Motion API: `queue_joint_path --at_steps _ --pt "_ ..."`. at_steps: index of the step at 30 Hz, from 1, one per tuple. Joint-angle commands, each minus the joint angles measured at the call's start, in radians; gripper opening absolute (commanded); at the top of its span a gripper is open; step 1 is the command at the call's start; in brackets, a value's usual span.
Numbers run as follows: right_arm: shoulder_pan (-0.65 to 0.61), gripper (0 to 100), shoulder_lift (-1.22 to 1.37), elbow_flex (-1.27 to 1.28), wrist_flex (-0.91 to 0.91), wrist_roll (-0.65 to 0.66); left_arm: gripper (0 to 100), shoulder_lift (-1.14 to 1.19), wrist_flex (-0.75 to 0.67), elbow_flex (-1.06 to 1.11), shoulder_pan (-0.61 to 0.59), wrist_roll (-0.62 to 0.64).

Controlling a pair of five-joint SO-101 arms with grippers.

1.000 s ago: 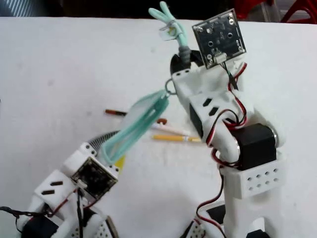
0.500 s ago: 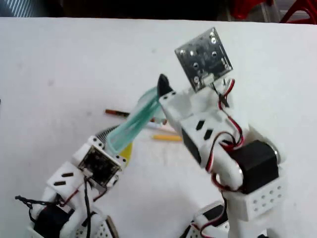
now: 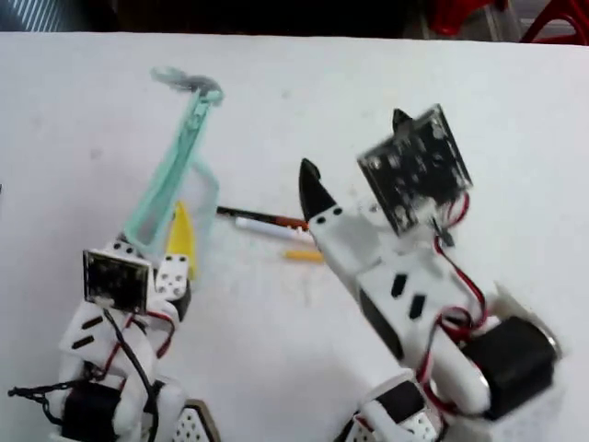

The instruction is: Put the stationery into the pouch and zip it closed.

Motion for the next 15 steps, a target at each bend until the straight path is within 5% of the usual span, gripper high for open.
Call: queue_joint_path --at_steps 1,8,15 --pt "0.074 32.5 -0.01 0.087 0.001 0.005 2 -0.013 -0.044 0.051 -0.035 0.018" --pt "0.139 29.3 -0.018 0.402 -0.142 0.008 2 -0.013 -0.187 0.207 -0.058 0.075" --pt "0.143 23.5 -0.012 0.577 -0.275 0.012 3 -0.013 -0.127 0.207 -0.067 0.068"
